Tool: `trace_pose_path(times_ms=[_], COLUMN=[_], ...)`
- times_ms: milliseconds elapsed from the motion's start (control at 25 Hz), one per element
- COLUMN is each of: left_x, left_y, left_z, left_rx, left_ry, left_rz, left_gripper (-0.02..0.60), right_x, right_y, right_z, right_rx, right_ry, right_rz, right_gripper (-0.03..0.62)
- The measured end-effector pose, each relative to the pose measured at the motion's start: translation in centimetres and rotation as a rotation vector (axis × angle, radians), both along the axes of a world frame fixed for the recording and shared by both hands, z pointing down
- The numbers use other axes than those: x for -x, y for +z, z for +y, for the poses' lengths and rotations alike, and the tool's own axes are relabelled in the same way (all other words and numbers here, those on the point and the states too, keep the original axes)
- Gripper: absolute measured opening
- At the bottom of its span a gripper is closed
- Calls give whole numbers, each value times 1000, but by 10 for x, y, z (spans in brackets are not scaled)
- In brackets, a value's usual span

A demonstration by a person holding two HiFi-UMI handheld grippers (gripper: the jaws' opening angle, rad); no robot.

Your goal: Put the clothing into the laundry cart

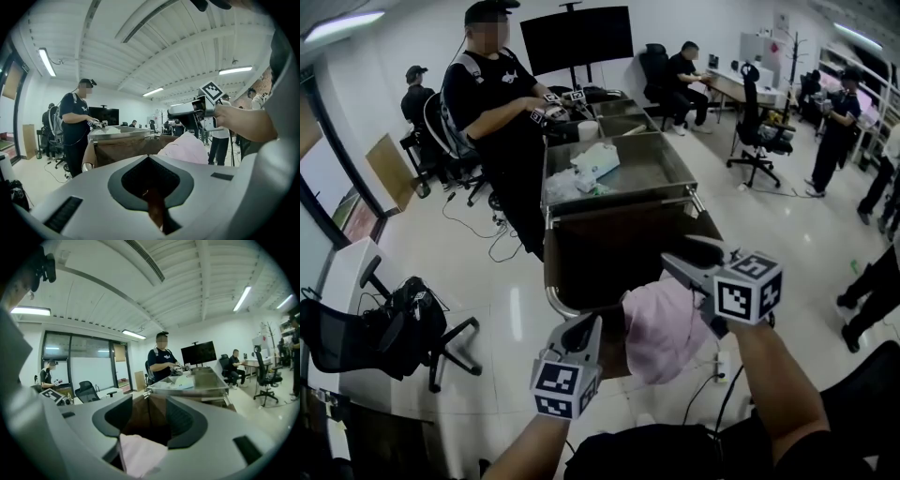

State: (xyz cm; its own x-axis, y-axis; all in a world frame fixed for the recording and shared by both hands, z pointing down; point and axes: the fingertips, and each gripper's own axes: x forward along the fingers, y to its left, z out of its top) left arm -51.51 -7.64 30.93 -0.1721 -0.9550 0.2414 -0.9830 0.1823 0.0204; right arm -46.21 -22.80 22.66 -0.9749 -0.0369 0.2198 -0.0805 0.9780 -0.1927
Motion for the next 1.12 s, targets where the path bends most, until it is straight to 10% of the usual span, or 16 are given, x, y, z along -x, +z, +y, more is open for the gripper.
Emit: trace_pose_path(times_ms=[520, 1120], left_x=[-35, -102], left_y=[28, 34], left_z=[40, 64], left_rx=[41, 55], left_ry=[217, 319], left_rz=[58, 90], left_gripper=[-2, -2], right_x=[-111, -173], right_y=[66, 84], right_z=[86, 143], right_rx=[109, 129], right_ry=[311, 379], right_rz=[10, 5], right_gripper=[244, 30])
